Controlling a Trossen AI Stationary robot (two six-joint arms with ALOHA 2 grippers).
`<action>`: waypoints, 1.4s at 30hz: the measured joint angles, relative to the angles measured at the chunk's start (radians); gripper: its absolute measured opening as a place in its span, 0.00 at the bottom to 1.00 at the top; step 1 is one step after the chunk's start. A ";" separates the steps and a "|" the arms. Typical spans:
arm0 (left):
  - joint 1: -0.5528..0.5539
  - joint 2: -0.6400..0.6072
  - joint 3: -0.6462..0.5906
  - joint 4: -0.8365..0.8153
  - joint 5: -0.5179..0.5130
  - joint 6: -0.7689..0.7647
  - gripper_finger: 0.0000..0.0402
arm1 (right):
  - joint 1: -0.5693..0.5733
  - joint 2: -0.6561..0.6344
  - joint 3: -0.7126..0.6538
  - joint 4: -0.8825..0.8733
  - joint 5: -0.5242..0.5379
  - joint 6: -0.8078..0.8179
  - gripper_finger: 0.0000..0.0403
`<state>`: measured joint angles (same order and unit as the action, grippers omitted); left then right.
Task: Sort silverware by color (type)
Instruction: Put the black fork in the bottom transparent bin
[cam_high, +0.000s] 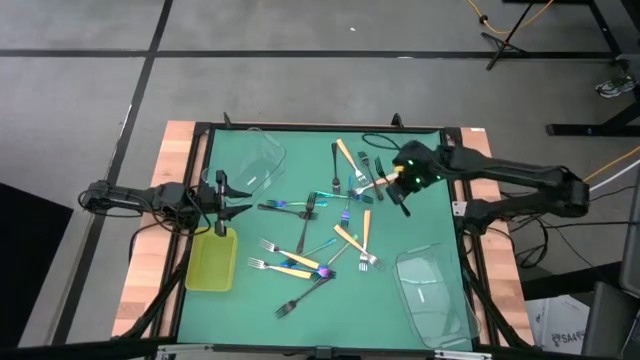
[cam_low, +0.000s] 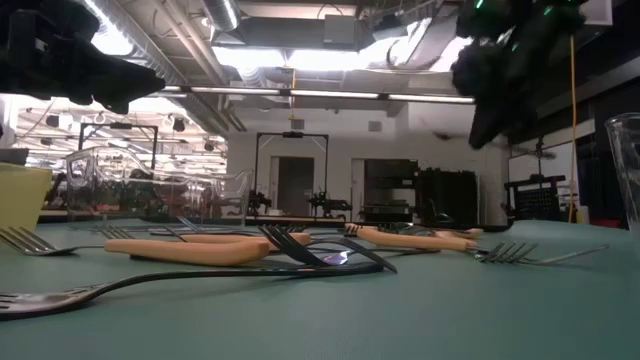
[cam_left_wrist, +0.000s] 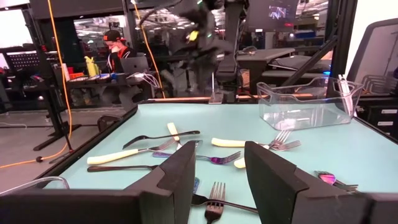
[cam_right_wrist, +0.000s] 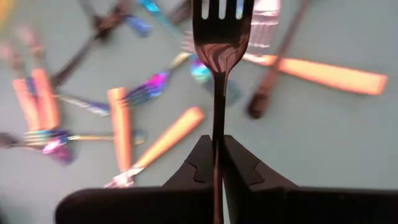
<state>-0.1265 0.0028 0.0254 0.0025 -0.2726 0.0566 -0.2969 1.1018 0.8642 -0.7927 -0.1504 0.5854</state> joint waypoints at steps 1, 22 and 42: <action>0.000 0.000 0.000 0.000 0.000 0.000 0.33 | 0.034 -0.022 0.000 0.001 -0.001 0.028 0.00; 0.000 0.000 0.000 0.000 -0.003 0.000 0.33 | 0.750 -0.156 0.001 0.049 0.095 0.571 0.00; 0.000 0.000 0.000 0.000 -0.003 0.000 0.33 | 1.337 0.013 0.002 0.107 0.290 1.069 0.00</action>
<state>-0.1265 0.0026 0.0257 0.0025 -0.2760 0.0566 1.0405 1.1153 0.8658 -0.6853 0.1394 1.6547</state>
